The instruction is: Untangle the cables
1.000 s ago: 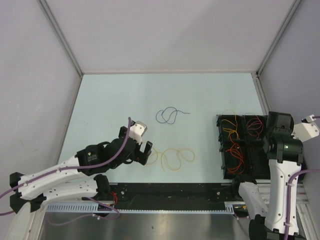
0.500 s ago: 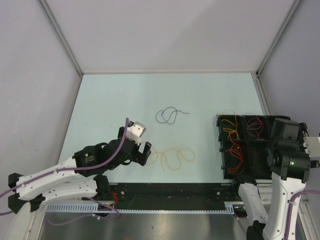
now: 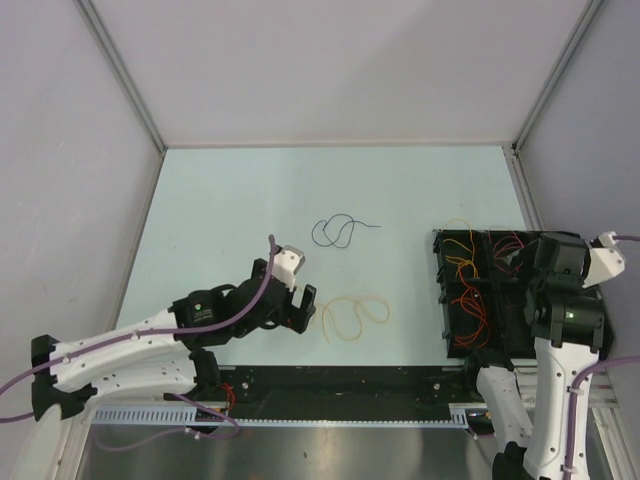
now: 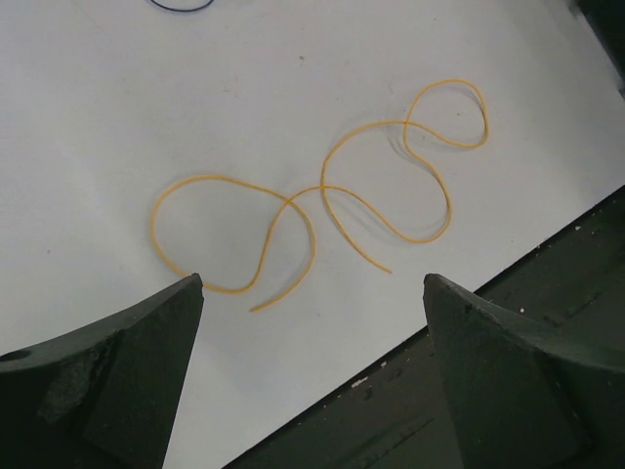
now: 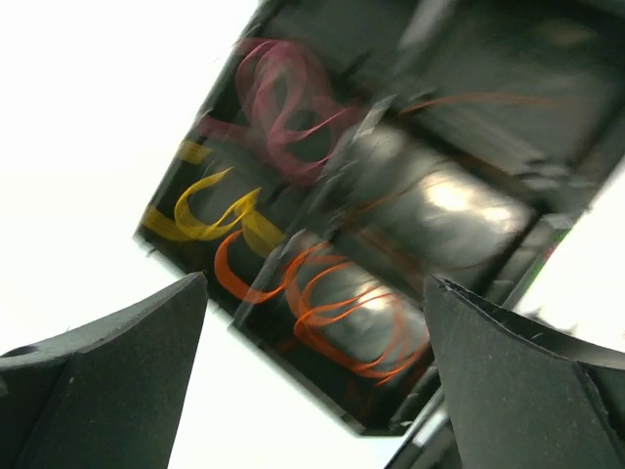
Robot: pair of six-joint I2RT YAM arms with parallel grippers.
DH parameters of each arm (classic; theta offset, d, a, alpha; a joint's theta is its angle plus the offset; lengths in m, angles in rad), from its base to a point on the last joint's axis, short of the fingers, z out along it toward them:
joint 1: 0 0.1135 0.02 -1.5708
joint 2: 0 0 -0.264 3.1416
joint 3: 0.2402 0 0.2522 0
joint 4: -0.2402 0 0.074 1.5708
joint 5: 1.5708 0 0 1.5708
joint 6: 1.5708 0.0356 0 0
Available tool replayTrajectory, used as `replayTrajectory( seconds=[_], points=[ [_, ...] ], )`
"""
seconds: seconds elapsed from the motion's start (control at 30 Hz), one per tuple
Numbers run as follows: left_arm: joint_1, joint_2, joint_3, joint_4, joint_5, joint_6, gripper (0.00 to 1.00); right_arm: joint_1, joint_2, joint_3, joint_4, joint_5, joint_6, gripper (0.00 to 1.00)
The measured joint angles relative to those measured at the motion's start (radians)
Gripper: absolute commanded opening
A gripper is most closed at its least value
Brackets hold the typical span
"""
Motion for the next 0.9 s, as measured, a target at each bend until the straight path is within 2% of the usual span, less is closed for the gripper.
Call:
replayTrajectory(
  seconds=[0.17,0.3,0.4,0.47,0.67,0.8,0.9],
  points=[
    [0.000,0.069,-0.052,0.071,0.004,-0.062,1.00,0.052,-0.019,-0.092,0.138,-0.242,-0.062,0.94],
    [-0.001,0.113,-0.112,0.124,-0.008,-0.098,1.00,0.189,-0.017,-0.145,0.254,-0.335,-0.086,0.95],
    [0.003,0.155,-0.148,0.168,-0.021,-0.118,0.99,0.393,0.018,-0.151,0.299,-0.330,-0.086,0.97],
    [0.008,0.192,-0.151,0.184,-0.024,-0.129,1.00,0.603,0.090,-0.150,0.350,-0.280,-0.089,0.99],
    [0.042,0.180,-0.136,0.140,-0.071,-0.153,1.00,1.006,0.415,-0.151,0.461,-0.181,-0.031,1.00],
    [0.137,0.063,-0.085,0.033,-0.073,-0.150,1.00,1.168,0.612,-0.157,0.549,-0.178,0.030,1.00],
    [0.169,-0.043,-0.011,-0.061,-0.079,-0.135,1.00,1.215,0.702,-0.158,0.620,-0.196,0.067,1.00]
  ],
)
